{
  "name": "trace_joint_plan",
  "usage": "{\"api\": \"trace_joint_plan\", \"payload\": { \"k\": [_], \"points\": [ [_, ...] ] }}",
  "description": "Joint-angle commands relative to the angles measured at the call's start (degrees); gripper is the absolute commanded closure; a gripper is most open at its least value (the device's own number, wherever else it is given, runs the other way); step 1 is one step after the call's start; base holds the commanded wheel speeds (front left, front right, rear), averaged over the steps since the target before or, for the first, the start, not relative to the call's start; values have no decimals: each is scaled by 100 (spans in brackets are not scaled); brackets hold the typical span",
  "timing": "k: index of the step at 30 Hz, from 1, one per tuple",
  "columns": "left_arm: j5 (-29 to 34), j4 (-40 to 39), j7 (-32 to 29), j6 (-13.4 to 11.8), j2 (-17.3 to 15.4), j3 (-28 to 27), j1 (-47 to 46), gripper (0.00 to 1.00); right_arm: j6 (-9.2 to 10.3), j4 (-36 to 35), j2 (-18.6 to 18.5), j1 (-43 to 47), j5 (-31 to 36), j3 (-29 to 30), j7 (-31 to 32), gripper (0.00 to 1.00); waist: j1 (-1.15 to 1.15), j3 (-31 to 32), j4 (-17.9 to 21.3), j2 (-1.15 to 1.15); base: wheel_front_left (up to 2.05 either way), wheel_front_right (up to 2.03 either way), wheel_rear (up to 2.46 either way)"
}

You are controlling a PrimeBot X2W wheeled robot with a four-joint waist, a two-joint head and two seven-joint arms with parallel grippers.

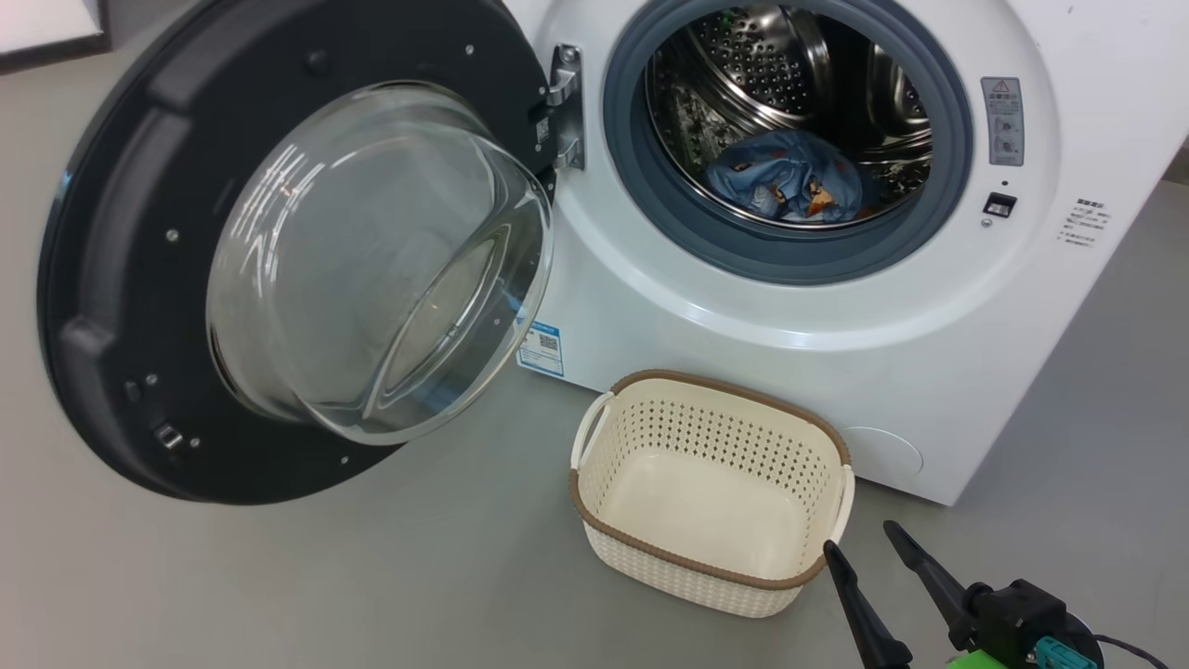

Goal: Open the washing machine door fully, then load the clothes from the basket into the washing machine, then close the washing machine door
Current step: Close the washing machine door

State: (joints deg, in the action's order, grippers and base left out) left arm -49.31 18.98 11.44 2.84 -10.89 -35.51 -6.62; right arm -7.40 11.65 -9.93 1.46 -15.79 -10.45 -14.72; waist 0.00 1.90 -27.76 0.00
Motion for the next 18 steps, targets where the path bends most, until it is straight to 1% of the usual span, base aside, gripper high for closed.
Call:
{"api": "trace_joint_plan", "payload": {
  "k": [1,5,9,11,14,15,18],
  "points": [
    [14,-19,-66,-64,-476,-201,-324,100,-9,-148,-31,-47,56,-128,-28,0,0,-19,73,0,0,0,0],
    [-177,555,-342,-182,-1156,-384,-928,100,-9,-141,-33,-89,49,-150,-28,0,0,-45,187,0,0,0,0],
    [-538,1309,-606,-294,-1630,-628,-1538,100,-9,-126,-26,-122,36,-183,-28,0,0,-86,324,0,0,0,0],
    [-756,1674,-679,-373,-1785,-793,-1845,100,-9,-120,-13,-128,33,-198,-28,0,0,-101,396,0,0,0,0],
    [-905,2124,-729,-515,-1961,-907,-2170,100,-9,-104,1,-123,22,-211,-28,0,0,-116,487,0,0,0,0],
    [-905,2124,-729,-515,-1961,-907,-2170,100,-9,-104,1,-123,22,-211,-28,0,0,-116,487,0,0,0,0],
    [-975,2488,-755,-701,-2065,-958,-2415,100,-9,-92,-4,-122,13,-237,-28,0,0,-122,564,0,0,0,0]
  ]
}}
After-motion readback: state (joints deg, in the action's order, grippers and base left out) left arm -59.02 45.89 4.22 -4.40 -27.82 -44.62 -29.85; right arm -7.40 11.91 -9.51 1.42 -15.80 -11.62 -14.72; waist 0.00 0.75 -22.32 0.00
